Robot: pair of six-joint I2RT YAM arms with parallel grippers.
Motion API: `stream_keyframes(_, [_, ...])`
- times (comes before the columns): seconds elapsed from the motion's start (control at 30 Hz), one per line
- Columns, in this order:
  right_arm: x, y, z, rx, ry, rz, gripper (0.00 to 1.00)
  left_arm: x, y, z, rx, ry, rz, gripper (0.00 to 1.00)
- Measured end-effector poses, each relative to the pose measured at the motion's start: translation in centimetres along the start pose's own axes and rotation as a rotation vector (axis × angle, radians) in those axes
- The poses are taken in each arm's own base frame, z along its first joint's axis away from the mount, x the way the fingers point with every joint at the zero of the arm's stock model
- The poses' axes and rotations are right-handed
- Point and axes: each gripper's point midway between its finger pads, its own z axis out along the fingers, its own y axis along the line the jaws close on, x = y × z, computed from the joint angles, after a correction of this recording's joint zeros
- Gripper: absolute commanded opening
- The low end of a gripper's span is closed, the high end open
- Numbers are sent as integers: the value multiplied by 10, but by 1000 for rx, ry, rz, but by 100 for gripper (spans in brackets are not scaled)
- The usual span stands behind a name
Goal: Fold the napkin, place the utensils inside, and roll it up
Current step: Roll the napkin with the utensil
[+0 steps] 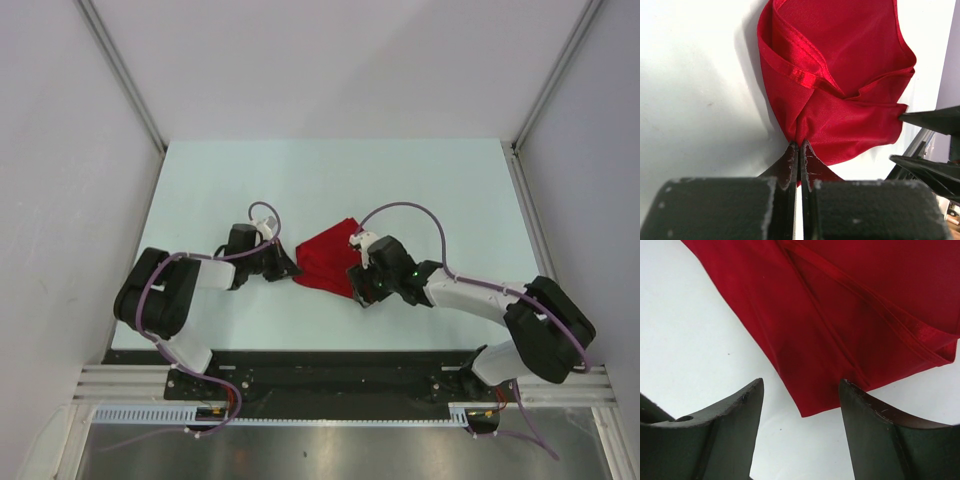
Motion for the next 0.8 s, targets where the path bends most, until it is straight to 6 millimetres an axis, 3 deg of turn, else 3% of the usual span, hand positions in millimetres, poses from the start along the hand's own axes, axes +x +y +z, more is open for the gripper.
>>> stream_keyframes(0.27, [3, 2, 4, 3, 17, -24, 68, 0, 0, 0, -1, 2, 2, 0])
stream_keyframes(0.53, [-32, 35, 2, -59, -66, -158, 70, 0, 0, 0, -7, 10, -4, 0])
stream_keyframes(0.63, [-44, 35, 15, -40, -77, -194, 70, 0, 0, 0, -7, 11, -5, 0])
stream_keyframes(0.67, [-46, 32, 29, -27, -70, -229, 70, 0, 0, 0, -7, 11, -4, 0])
stream_keyframes(0.8, [-44, 30, 44, -25, -41, -264, 70, 0, 0, 0, -8, 12, -5, 0])
